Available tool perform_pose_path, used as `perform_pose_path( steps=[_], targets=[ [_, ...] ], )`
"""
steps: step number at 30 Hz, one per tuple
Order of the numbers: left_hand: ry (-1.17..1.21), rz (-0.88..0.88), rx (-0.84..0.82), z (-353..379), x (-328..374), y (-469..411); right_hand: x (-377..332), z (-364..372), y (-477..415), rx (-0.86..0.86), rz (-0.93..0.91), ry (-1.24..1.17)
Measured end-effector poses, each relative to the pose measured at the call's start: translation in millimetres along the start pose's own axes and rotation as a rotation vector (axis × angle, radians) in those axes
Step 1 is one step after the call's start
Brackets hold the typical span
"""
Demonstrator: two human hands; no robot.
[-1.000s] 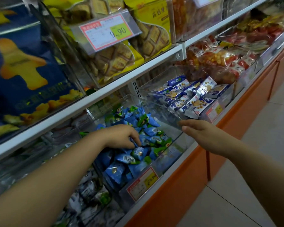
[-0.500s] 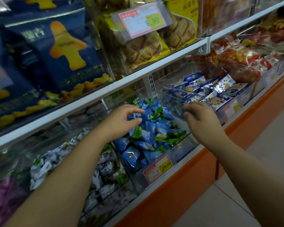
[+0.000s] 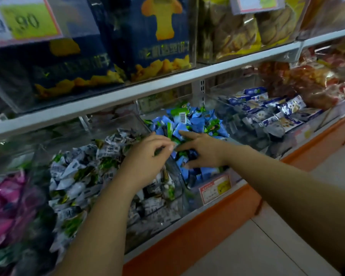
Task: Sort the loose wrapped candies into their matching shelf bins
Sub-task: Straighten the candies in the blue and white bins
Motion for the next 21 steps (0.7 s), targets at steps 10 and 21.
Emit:
perform_pose_path(
  steps=[10,21],
  targets=[
    [0.108,-0.01,-0.031,-6.1,-7.2,-2.2,99.9,-28.3,38.1,0.066,0.32,0.048],
    [0.206,-0.083,-0.007,-12.8,-9.6,-4.9,32.5,-66.6,-23.7,0.334,0.074,0.005]
  ],
)
Point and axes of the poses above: each hand's wrist, its own y-axis away from the middle knuckle, its own z-axis out of the palm, x = y × z, the point moved 10 cm from there along -y, towards the middle knuckle, and after that the axes turned 10 degrees about y, right-handed, at the moved point
